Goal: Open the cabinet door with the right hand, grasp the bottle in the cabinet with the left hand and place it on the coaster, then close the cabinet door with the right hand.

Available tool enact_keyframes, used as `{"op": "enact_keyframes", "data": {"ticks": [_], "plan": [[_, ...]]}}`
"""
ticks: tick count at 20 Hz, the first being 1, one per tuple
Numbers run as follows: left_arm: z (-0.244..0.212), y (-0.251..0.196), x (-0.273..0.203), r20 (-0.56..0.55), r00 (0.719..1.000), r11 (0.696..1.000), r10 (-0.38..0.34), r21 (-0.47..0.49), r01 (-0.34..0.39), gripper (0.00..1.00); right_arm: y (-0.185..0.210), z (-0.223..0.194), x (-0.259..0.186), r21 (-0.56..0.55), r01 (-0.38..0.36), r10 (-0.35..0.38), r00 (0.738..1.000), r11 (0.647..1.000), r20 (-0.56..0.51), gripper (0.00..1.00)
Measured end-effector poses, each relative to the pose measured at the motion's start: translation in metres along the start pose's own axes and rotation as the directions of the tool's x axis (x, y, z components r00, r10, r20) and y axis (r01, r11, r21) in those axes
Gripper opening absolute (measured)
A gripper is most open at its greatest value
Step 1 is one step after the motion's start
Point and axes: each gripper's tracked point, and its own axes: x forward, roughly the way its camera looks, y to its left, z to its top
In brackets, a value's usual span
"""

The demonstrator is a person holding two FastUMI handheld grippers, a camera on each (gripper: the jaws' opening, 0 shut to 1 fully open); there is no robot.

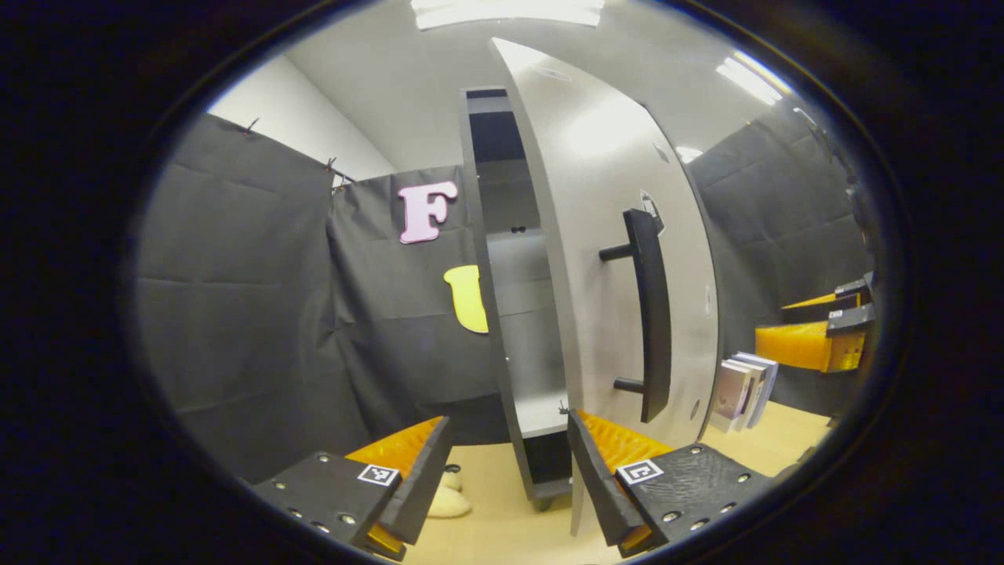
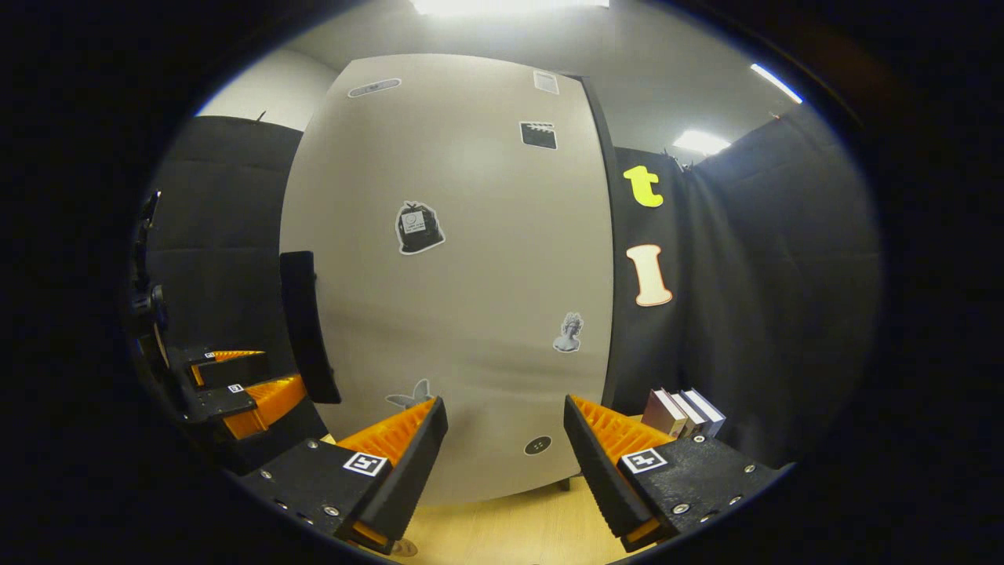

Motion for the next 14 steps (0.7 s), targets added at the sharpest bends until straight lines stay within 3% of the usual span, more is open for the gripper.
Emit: {"op": "enact_keyframes", "data": {"ticks": [2,3,5,14], "plan": [[-0.004,0.004,-0.002,-0.026,0.999,0.999,0.035,-0.003,-0.036,0.91,0.003,0.003,0.008,-0.003,-0.022,0.022,1.000,1.000,0.004,0.93],[-0.005,0.007,-0.004,-0.031,0.998,0.999,0.053,-0.007,-0.054,0.85,0.002,0.003,0.009,-0.006,-0.030,0.030,1.000,1.000,0.004,0.93],[-0.005,0.005,-0.004,-0.041,0.997,0.998,0.065,-0.025,-0.066,0.85,-0.004,0.002,0.010,-0.003,-0.030,0.030,1.000,1.000,0.006,0.93],[0.008,-0.009,0.005,0.012,1.000,0.998,0.026,-0.050,-0.025,0.85,-0.029,-0.007,0.006,0.037,0.016,-0.015,1.000,0.999,-0.015,0.93]]}}
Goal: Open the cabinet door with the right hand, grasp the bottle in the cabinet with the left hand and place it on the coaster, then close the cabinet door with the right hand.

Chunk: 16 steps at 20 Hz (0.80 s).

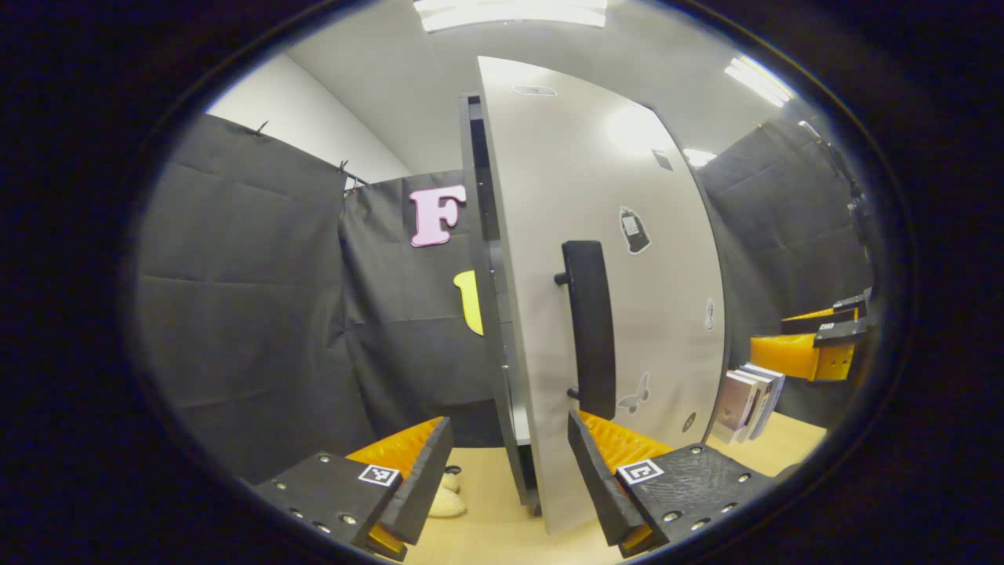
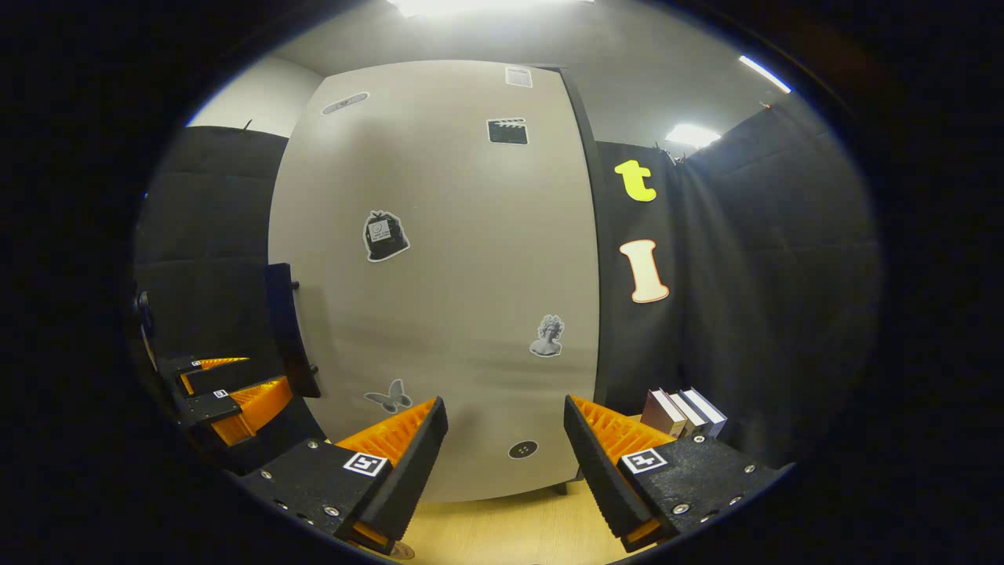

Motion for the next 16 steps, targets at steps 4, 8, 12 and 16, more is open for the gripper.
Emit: {"op": "enact_keyframes", "data": {"ticks": [4,8,12,16], "plan": [[0.003,-0.014,0.002,0.005,0.999,0.999,-0.040,-0.033,0.040,0.85,0.007,-0.008,0.000,0.022,0.003,-0.002,1.000,1.000,-0.026,0.92],[0.008,-0.021,0.005,0.012,1.000,0.998,-0.029,-0.061,0.030,0.91,0.023,-0.012,-0.007,0.036,-0.017,0.018,0.999,0.999,-0.032,0.93],[0.009,-0.014,0.005,0.015,1.000,0.999,0.017,-0.033,-0.016,0.91,0.035,-0.005,-0.015,0.003,-0.022,0.022,1.000,1.000,0.006,0.93],[0.010,-0.019,0.004,0.014,1.000,0.999,-0.004,-0.040,0.005,0.79,0.040,0.001,-0.022,-0.034,-0.016,0.017,0.999,0.999,0.029,0.93]]}}
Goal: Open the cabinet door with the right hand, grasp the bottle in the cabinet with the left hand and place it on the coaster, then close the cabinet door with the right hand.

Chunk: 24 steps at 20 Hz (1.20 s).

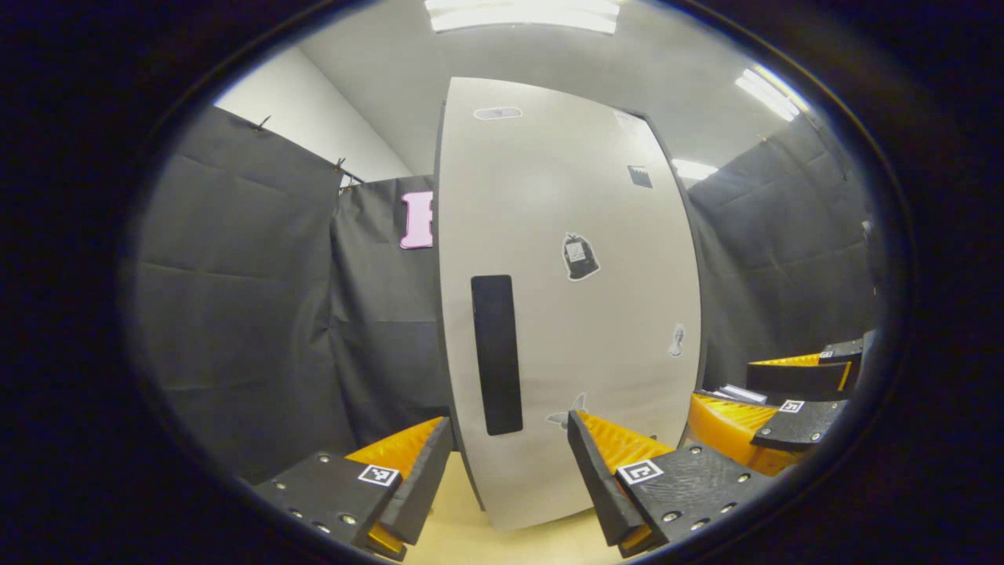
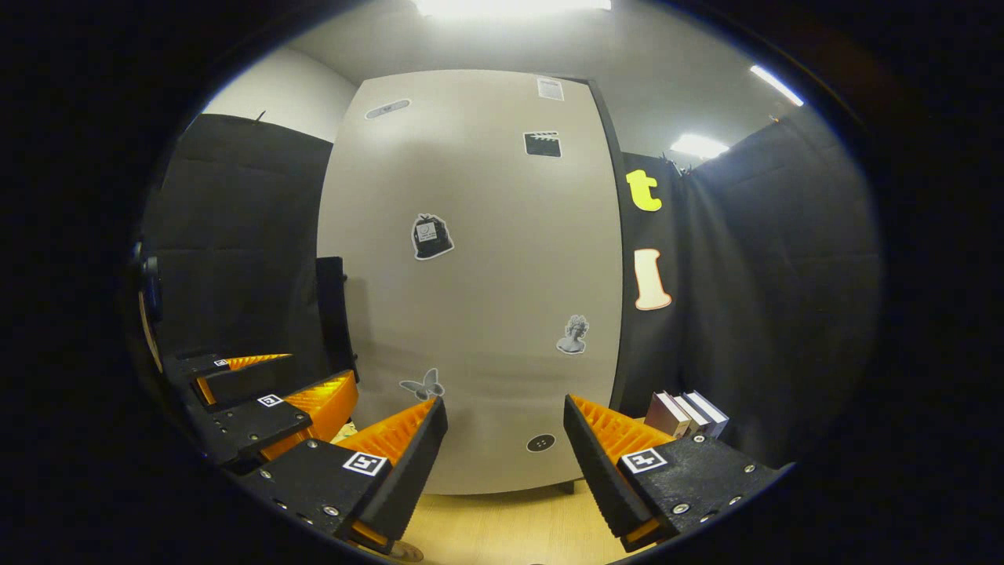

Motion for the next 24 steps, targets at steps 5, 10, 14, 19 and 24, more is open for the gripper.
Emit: {"op": "enact_keyframes", "data": {"ticks": [5,10,14,19,24], "plan": [[-0.004,-0.012,-0.005,-0.032,0.999,0.999,-0.015,-0.048,0.014,0.85,-0.007,0.005,-0.005,-0.012,0.033,-0.032,0.999,0.999,0.026,0.93],[-0.004,-0.018,-0.008,-0.041,0.998,0.997,-0.044,-0.065,0.042,0.85,-0.009,0.004,-0.006,-0.023,0.046,-0.045,0.998,0.999,0.036,0.93],[-0.005,-0.011,-0.008,-0.044,0.999,0.998,-0.014,-0.056,0.012,0.85,-0.005,0.004,-0.006,-0.034,0.033,-0.032,0.999,0.999,0.036,0.93],[-0.001,-0.006,-0.005,-0.025,1.000,0.998,0.016,-0.063,-0.018,0.85,-0.002,0.003,0.000,-0.032,0.022,-0.021,0.999,0.999,0.039,0.93],[0.002,-0.006,-0.002,-0.008,1.000,0.998,0.016,-0.062,-0.016,0.85,0.002,0.002,0.006,-0.027,-0.001,0.002,0.999,1.000,0.037,0.93]]}}
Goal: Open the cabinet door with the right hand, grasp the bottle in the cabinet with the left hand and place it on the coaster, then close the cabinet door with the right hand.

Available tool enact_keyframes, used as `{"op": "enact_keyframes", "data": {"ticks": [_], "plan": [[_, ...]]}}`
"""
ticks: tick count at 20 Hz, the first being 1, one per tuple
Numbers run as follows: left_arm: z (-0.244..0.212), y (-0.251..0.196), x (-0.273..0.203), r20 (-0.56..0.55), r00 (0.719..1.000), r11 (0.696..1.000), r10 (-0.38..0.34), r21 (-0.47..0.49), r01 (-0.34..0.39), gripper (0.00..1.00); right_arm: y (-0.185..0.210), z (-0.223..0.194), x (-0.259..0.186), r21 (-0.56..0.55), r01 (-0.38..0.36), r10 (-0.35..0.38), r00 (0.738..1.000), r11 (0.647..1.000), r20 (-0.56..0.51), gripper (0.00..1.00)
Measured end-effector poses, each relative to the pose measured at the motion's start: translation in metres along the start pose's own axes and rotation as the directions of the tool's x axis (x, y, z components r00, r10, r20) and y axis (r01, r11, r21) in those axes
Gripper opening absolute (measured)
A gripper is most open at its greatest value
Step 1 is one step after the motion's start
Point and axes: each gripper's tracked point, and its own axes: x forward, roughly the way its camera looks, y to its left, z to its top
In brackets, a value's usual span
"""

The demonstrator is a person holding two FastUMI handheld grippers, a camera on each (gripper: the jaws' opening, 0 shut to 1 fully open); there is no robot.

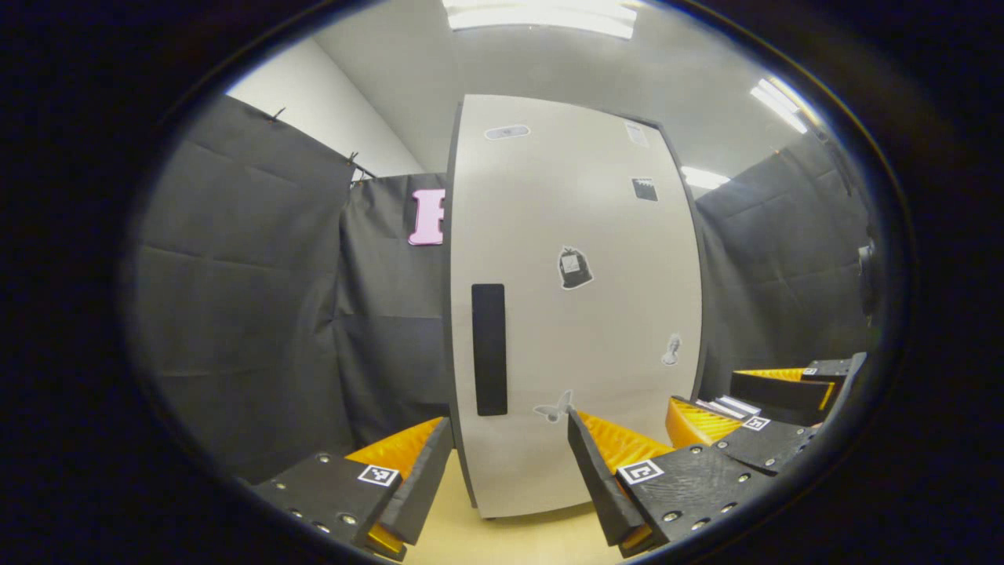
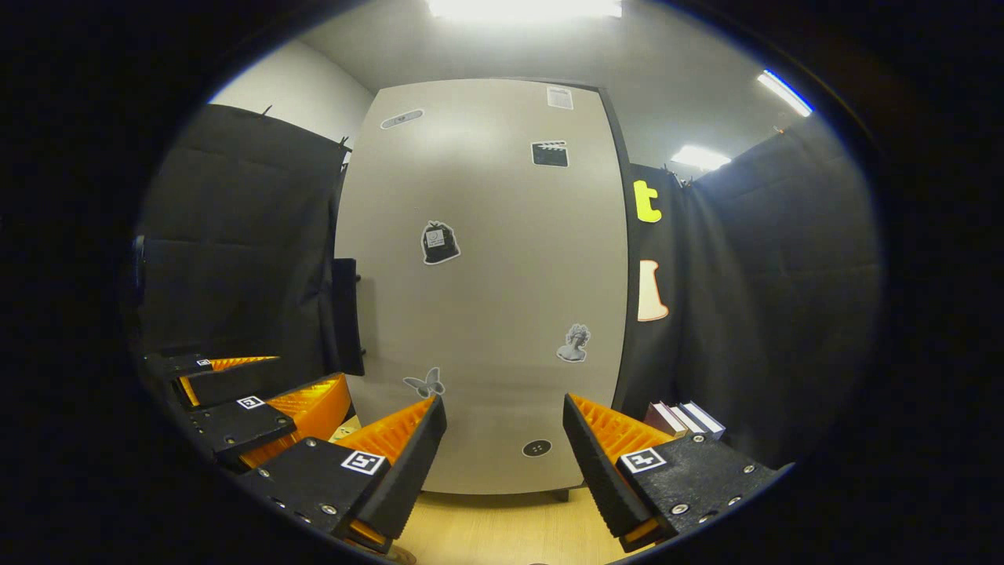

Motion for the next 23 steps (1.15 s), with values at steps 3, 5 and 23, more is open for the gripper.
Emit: {"op": "enact_keyframes", "data": {"ticks": [3,5,23], "plan": [[-0.001,0.001,-0.002,-0.006,1.000,1.000,0.000,0.007,0.000,0.85,-0.002,0.001,0.001,-0.011,0.000,0.000,1.000,1.000,0.000,0.93],[0.001,0.001,-0.002,0.000,1.000,1.000,0.002,0.010,-0.002,0.86,-0.002,0.002,0.002,-0.007,-0.005,0.005,1.000,1.000,0.006,0.93],[0.002,0.004,0.000,0.015,0.999,1.000,0.028,0.010,-0.028,0.85,-0.012,0.004,-0.009,0.001,0.012,-0.012,1.000,1.000,0.020,0.93]]}}
